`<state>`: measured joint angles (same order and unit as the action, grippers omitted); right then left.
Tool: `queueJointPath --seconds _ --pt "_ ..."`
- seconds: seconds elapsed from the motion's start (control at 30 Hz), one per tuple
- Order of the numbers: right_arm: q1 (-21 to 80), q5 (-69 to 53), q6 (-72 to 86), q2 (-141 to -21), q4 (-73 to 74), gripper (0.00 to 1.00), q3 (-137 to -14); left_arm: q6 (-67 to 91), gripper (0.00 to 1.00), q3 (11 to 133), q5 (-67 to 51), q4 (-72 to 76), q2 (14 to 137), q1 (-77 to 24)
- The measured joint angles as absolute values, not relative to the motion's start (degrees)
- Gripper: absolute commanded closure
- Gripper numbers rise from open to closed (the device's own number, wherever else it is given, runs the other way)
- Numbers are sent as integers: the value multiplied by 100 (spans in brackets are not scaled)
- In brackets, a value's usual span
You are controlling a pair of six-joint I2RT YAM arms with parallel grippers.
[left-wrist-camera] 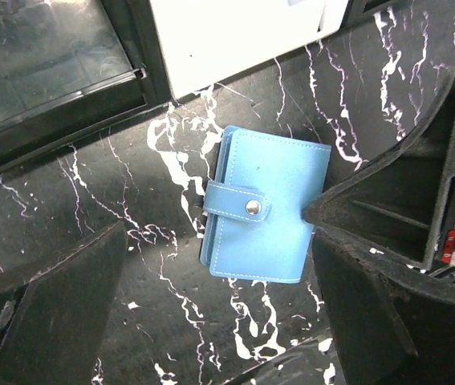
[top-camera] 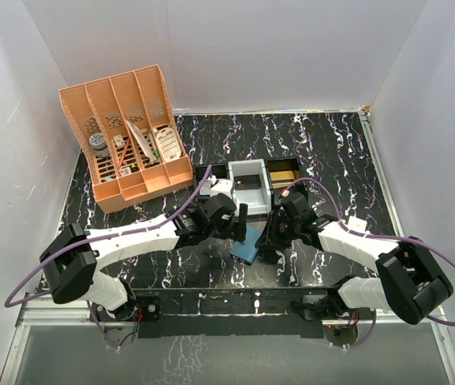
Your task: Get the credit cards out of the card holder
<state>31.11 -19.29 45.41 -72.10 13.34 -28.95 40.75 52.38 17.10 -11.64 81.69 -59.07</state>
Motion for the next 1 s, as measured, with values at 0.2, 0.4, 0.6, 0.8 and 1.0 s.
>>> queueJointPath --seconds 0.2,0.4,0.6,0.8,1.0 --pt "3111 -1717 4733 -7140 1352 56 -2923 3555 7 5586 1439 -1315 8879 -5894" --pt "3111 -1221 4971 -6595 1570 47 -2926 3225 7 5887 1225 -1483 9376 -5894" --pt "3111 -552 5439 -6410 1719 48 -2915 3004 6 6259 1133 -1584 9756 -5894" --pt "3111 -281 5837 -6130 1608 48 -2729 2851 8 6429 1153 -1844 10189 -5896" --pt "3111 -202 5927 -6066 1603 48 -2707 2786 18 6740 1433 -2080 10353 -5931"
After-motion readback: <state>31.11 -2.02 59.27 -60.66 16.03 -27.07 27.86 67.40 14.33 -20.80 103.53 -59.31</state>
